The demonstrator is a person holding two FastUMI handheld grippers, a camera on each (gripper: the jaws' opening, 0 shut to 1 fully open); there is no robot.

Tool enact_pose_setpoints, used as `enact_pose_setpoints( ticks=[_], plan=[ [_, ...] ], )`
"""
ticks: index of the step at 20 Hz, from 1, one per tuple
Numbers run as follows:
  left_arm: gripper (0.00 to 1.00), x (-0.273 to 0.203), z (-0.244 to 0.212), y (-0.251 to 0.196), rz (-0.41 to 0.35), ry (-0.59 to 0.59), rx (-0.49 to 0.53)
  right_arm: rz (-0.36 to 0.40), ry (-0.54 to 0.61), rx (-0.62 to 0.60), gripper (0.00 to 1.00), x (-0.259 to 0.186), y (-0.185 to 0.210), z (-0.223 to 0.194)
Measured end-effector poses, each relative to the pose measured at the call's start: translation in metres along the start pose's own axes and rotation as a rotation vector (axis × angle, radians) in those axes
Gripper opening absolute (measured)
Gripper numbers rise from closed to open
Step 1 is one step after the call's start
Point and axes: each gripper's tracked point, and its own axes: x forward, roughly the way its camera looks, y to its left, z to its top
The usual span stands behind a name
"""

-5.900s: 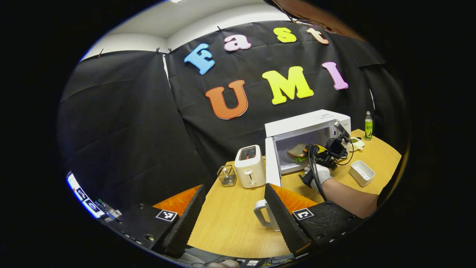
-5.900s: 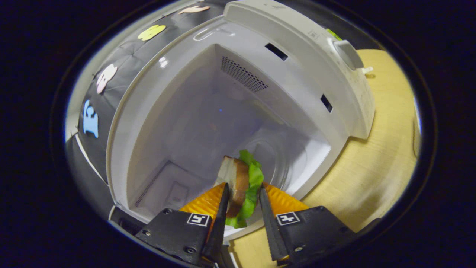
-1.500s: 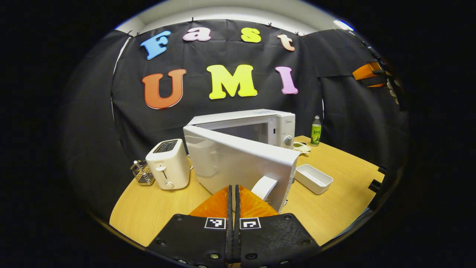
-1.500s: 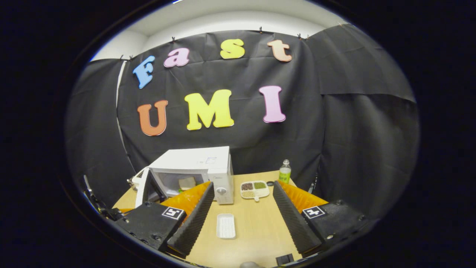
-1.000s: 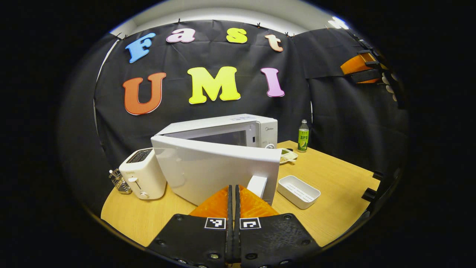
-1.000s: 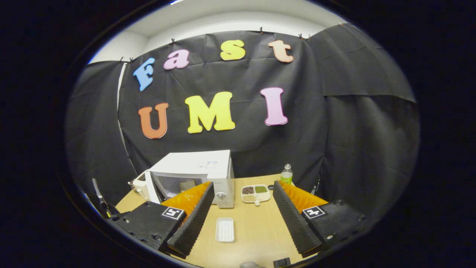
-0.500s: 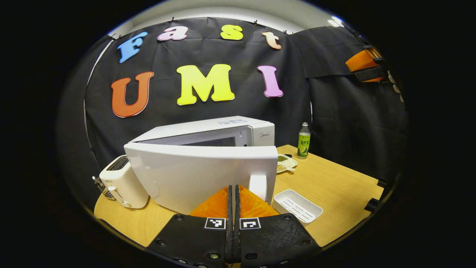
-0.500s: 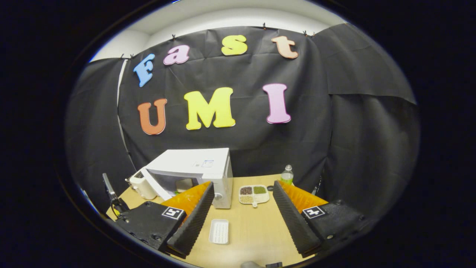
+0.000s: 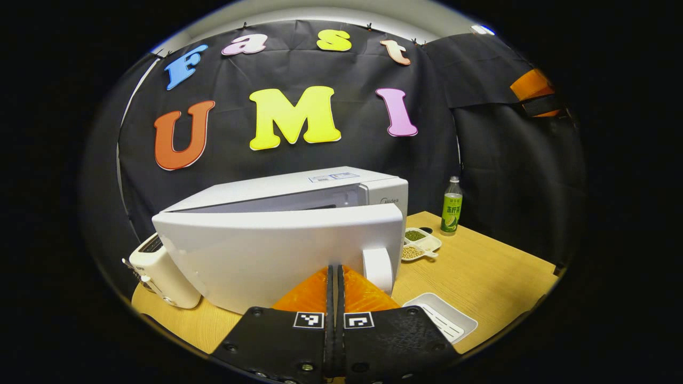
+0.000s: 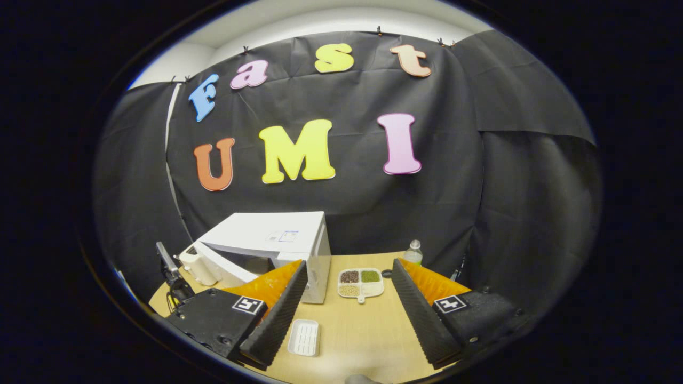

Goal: Open the microwave oven with the left hand, put the food in, and close the microwave oven.

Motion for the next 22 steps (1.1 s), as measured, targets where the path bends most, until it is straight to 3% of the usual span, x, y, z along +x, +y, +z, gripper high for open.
enact_pose_setpoints(
  ticks=[1, 3, 4, 6, 7, 8, 9, 10, 11, 12, 13, 14, 15, 16, 19, 20, 21, 22],
  plan=[
    [0.00, 0.006, 0.001, -0.001, 0.009, -0.004, 0.000, 0.001, 0.002, 0.002, 1.00, 0.003, -0.003, 0.000],
    [0.00, 0.020, 0.003, -0.002, 0.019, -0.005, -0.007, 0.002, 0.005, 0.007, 1.00, 0.010, -0.007, -0.003],
    [0.00, 0.028, 0.002, -0.002, 0.026, 0.002, -0.016, 0.003, 0.008, 0.010, 0.92, 0.014, -0.010, -0.005],
    [0.00, 0.042, 0.003, -0.002, 0.038, -0.001, -0.039, 0.004, 0.021, 0.011, 0.92, 0.019, -0.015, -0.010],
    [0.00, 0.047, 0.004, -0.002, 0.046, 0.000, -0.047, 0.007, 0.023, 0.011, 1.00, 0.020, -0.016, -0.010],
    [0.00, 0.054, 0.006, -0.001, 0.053, -0.001, -0.051, 0.006, 0.027, 0.008, 0.92, 0.022, -0.018, -0.012],
    [0.00, 0.059, 0.007, -0.001, 0.060, -0.004, -0.053, 0.004, 0.025, 0.005, 1.00, 0.022, -0.021, -0.011],
    [0.00, 0.064, 0.008, 0.000, 0.066, -0.003, -0.052, 0.000, 0.028, -0.001, 1.00, 0.022, -0.025, -0.012],
    [0.00, 0.068, 0.008, 0.000, 0.072, 0.001, -0.049, -0.007, 0.034, -0.006, 0.92, 0.022, -0.029, -0.013],
    [0.00, 0.067, 0.010, 0.001, 0.079, 0.000, -0.050, -0.007, 0.034, -0.004, 1.00, 0.021, -0.032, -0.015],
    [0.00, 0.069, 0.007, 0.000, 0.081, 0.002, -0.051, -0.008, 0.034, -0.003, 1.00, 0.021, -0.034, -0.015],
    [0.00, 0.069, 0.008, 0.001, 0.081, 0.002, -0.044, -0.011, 0.038, -0.003, 0.92, 0.021, -0.037, -0.016],
    [0.00, 0.069, 0.009, 0.002, 0.081, -0.001, -0.041, -0.011, 0.043, 0.001, 1.00, 0.021, -0.038, -0.018],
    [0.00, 0.068, 0.009, 0.001, 0.084, 0.000, -0.042, -0.010, 0.045, 0.008, 0.92, 0.021, -0.040, -0.019],
    [0.00, 0.072, 0.010, 0.003, 0.098, -0.010, -0.034, -0.003, 0.053, 0.017, 0.92, 0.019, -0.039, -0.021],
    [0.00, 0.078, 0.012, 0.003, 0.097, -0.026, -0.032, 0.001, 0.053, 0.015, 1.00, 0.020, -0.039, -0.022],
    [0.00, 0.082, 0.001, 0.004, 0.115, 0.024, -0.046, 0.006, 0.052, 0.014, 1.00, 0.020, -0.038, -0.021],
    [0.00, 0.076, 0.007, 0.004, 0.115, -0.003, -0.055, 0.006, 0.060, 0.012, 1.00, 0.020, -0.038, -0.023]
  ],
)
